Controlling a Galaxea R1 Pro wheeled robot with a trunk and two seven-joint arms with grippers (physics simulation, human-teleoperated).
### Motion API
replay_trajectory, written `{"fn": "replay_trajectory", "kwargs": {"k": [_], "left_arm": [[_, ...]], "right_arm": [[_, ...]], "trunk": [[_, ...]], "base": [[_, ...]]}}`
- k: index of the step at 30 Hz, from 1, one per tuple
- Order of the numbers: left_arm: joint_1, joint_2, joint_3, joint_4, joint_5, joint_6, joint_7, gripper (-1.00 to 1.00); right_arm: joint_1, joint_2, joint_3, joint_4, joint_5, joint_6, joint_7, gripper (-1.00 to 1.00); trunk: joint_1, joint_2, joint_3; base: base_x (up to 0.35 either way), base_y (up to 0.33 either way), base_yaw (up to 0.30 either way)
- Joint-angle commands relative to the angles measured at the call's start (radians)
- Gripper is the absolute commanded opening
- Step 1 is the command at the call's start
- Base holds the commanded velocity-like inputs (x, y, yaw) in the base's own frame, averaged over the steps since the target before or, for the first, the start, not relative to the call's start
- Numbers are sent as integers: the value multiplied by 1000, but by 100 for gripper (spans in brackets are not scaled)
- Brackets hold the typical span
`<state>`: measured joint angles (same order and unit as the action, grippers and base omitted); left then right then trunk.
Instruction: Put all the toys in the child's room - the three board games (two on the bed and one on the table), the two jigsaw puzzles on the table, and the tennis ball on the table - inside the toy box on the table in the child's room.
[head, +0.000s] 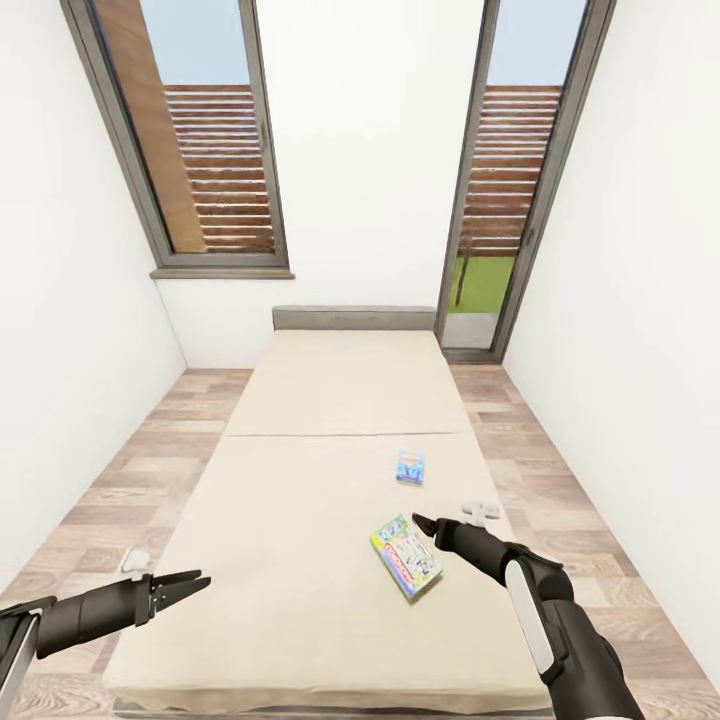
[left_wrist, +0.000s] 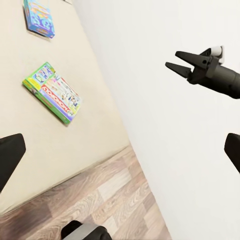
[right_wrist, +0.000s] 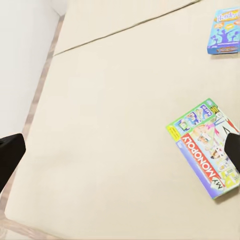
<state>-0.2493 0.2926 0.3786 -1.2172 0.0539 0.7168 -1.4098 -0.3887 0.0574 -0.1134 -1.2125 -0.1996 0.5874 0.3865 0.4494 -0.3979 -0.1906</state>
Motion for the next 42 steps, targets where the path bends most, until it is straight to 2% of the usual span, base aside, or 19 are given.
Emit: {"fn": "replay_trajectory", "kwargs": {"k": [1, 9, 23, 42], "left_arm": [[-1, 0, 0, 0, 1, 10, -3, 100], [-1, 0, 0, -1, 1, 11, -4, 100], [-1, -2, -3, -1, 0, 12, -3, 100], [-1, -4, -7, -1, 0, 12, -1, 100]], "right_arm": [[-1, 1, -3, -1, -4, 6, 3, 100], [-1, 1, -3, -1, -4, 2, 3, 100], [-1, 1, -3, -1, -4, 1, 3, 100], [-1, 1, -3, -1, -4, 2, 3, 100]], "trunk": [[1, -2, -2], [1, -2, -2], [1, -2, -2], [1, -2, -2]], "base": [[26, -58, 0], [58, -154, 0], [22, -35, 0], [109, -252, 0]]}}
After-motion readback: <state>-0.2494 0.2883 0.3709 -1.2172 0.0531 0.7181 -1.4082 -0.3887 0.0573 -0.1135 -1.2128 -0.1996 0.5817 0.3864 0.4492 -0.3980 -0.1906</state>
